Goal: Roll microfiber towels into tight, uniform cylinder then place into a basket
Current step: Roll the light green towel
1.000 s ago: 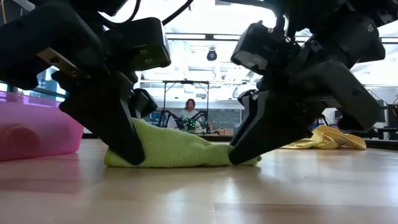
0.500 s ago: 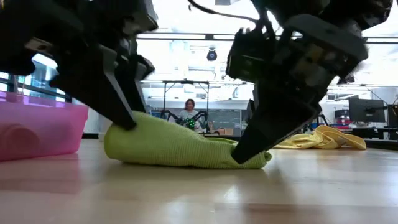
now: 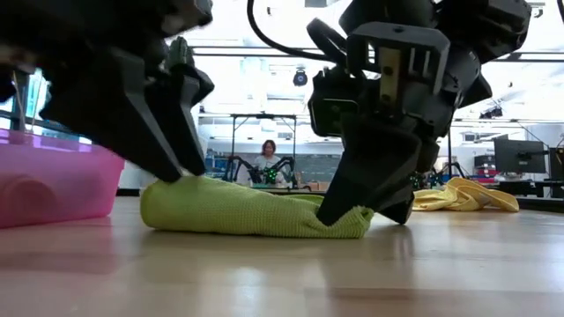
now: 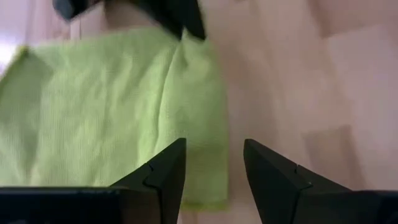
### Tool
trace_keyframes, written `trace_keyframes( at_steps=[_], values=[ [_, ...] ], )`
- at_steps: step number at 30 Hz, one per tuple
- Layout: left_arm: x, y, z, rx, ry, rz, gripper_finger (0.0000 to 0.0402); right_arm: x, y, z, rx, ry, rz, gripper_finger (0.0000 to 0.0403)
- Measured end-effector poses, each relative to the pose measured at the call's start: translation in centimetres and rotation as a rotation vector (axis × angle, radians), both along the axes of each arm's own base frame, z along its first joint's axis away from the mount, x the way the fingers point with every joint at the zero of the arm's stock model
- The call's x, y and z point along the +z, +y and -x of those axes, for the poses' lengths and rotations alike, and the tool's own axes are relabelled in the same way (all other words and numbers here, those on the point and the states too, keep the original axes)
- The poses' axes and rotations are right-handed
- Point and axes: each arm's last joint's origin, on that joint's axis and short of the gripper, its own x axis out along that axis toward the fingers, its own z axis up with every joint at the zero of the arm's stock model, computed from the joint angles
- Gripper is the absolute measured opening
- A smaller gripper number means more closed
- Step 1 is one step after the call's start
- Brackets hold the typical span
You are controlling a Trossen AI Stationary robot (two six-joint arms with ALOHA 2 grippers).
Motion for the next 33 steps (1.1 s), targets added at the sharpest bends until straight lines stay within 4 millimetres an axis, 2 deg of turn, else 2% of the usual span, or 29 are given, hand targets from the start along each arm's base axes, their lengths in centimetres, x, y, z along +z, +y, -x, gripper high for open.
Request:
trace_keyframes(
  at_steps=[11, 18, 29, 33],
  values=[
    [-2.8, 0.4, -0.5, 0.018, 0.101, 0.051, 0.0153, 0.2, 0.1, -0.1, -0.012, 0.013, -0.061, 0.0005],
    [-3.0, 0.7, -0.7, 0.127, 0.109, 0.158, 0.0143, 0.2, 0.1, -0.1, -0.007, 0.009, -0.063, 0.0005],
    [-2.9, 0.9, -0.8, 0.253, 0.136, 0.332, 0.0041, 0.2, 0.1, -0.1, -0.001, 0.006, -0.063, 0.0005],
    [-2.9, 1.1, -1.0, 0.287, 0.181, 0.463, 0.0009, 0.2, 0.2, -0.1, 0.018, -0.006, -0.055, 0.0014]
  ],
)
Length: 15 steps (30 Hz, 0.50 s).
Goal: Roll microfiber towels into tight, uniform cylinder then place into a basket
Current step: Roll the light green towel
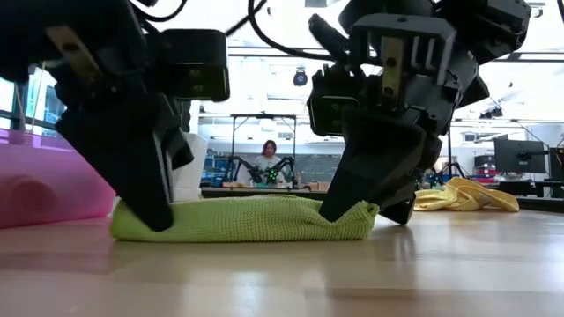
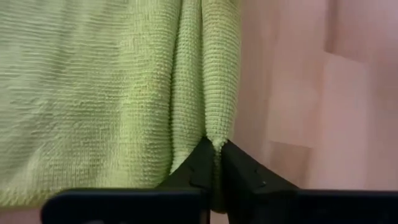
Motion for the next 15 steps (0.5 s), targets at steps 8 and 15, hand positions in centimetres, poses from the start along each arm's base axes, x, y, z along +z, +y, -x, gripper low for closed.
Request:
trace_keyframes(
  at_steps=[8, 15],
  values=[
    [0.1, 0.9, -0.7, -0.040, 0.029, 0.207, 0.0009, 0.0, 0.1, 0.0, 0.177, -0.106, 0.128, 0.0097],
    [0.0, 1.9, -0.9, -0.054, 0.063, 0.290, 0.0006, 1.1, 0.5, 0.4, 0.493, -0.315, 0.369, 0.0123]
  ],
)
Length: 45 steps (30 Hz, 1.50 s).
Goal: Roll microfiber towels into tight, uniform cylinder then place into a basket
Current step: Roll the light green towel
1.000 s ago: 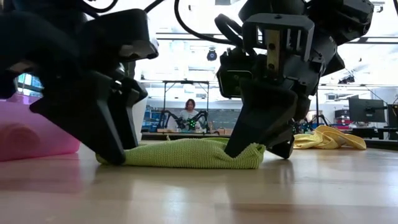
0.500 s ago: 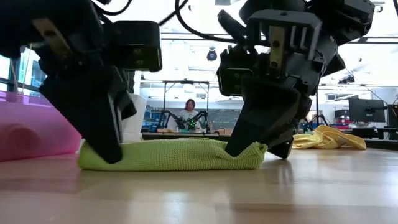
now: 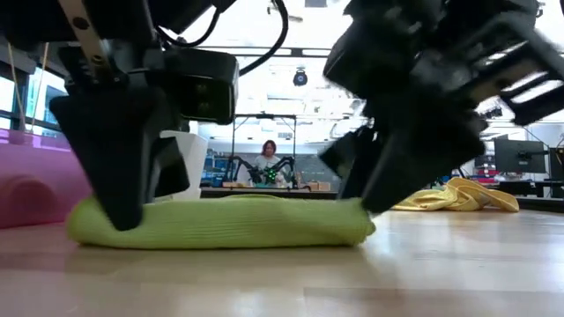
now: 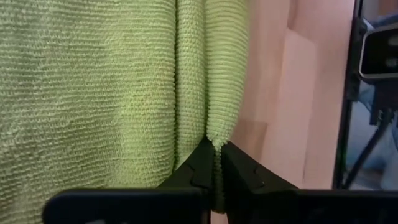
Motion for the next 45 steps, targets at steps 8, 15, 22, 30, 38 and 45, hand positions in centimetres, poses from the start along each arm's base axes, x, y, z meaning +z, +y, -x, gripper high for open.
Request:
trace_keyframes(
  at_steps=[8, 15, 22, 30, 38, 45],
  values=[
    [0.0, 0.3, 0.0, -0.011, 0.020, 0.029, 0.0006, 2.8, 2.9, 1.4, 0.237, -0.325, 0.413, 0.0123],
    [0.0, 1.0, -0.2, 0.014, 0.017, 0.026, 0.0005, 1.8, 4.9, 2.3, 0.159, -0.348, 0.609, 0.0124],
    [0.0, 1.8, -0.4, 0.032, 0.010, 0.019, 0.0005, 0.3, 5.5, 2.3, 0.133, -0.321, 0.596, 0.0124],
    [0.0, 2.1, -0.5, 0.031, 0.004, 0.020, 0.0005, -1.1, 5.4, 2.1, 0.098, -0.286, 0.608, 0.0124],
    [0.1, 1.7, -0.4, -0.038, -0.010, 0.043, 0.0008, -1.4, 4.9, 1.8, -0.091, -0.244, 0.577, 0.0118],
    [0.2, 1.5, -0.4, -0.082, -0.032, 0.026, 0.0009, -1.5, 4.2, 1.5, -0.214, -0.155, 0.388, 0.0044]
  ],
)
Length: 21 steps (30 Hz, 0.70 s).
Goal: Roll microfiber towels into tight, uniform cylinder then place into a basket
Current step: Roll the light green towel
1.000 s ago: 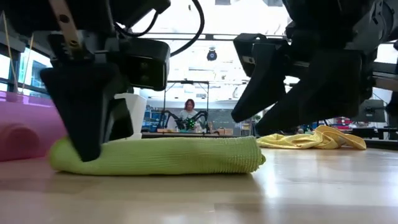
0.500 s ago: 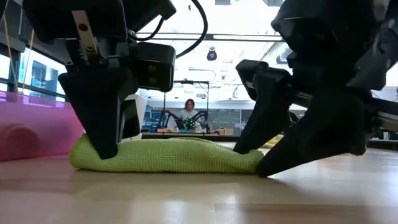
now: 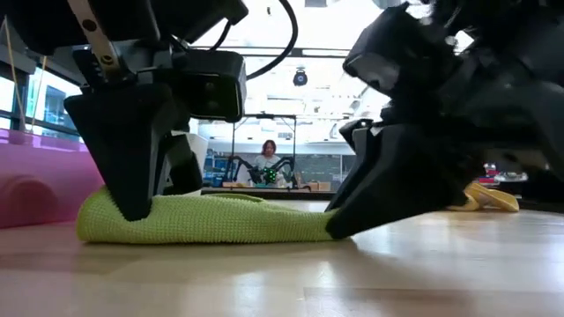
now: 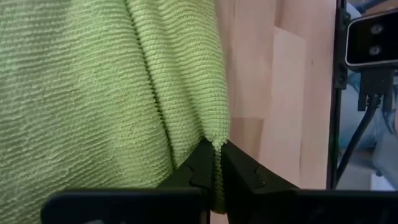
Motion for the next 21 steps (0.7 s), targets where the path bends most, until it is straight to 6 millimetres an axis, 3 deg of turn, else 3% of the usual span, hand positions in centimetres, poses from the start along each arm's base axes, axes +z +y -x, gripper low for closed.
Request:
trace_keyframes(
  at_steps=[3, 9, 14, 21],
  values=[
    [0.0, 0.0, 0.0, -0.034, -0.025, -0.032, 0.0010, 0.0, 0.0, 0.0, -0.037, 0.022, -0.097, 0.0009],
    [0.0, 0.3, -0.1, -0.119, -0.122, -0.203, 0.0010, 0.1, 0.5, 0.2, -0.095, 0.146, -0.402, 0.0004],
    [0.0, 0.4, -0.3, -0.096, -0.135, -0.247, 0.0014, 0.1, 0.6, 0.2, -0.176, 0.253, -0.637, 0.0003],
    [0.0, 0.0, -0.1, -0.120, -0.140, -0.252, 0.0065, 0.4, -0.8, -0.8, -0.263, 0.332, -0.860, 0.0001]
  ],
)
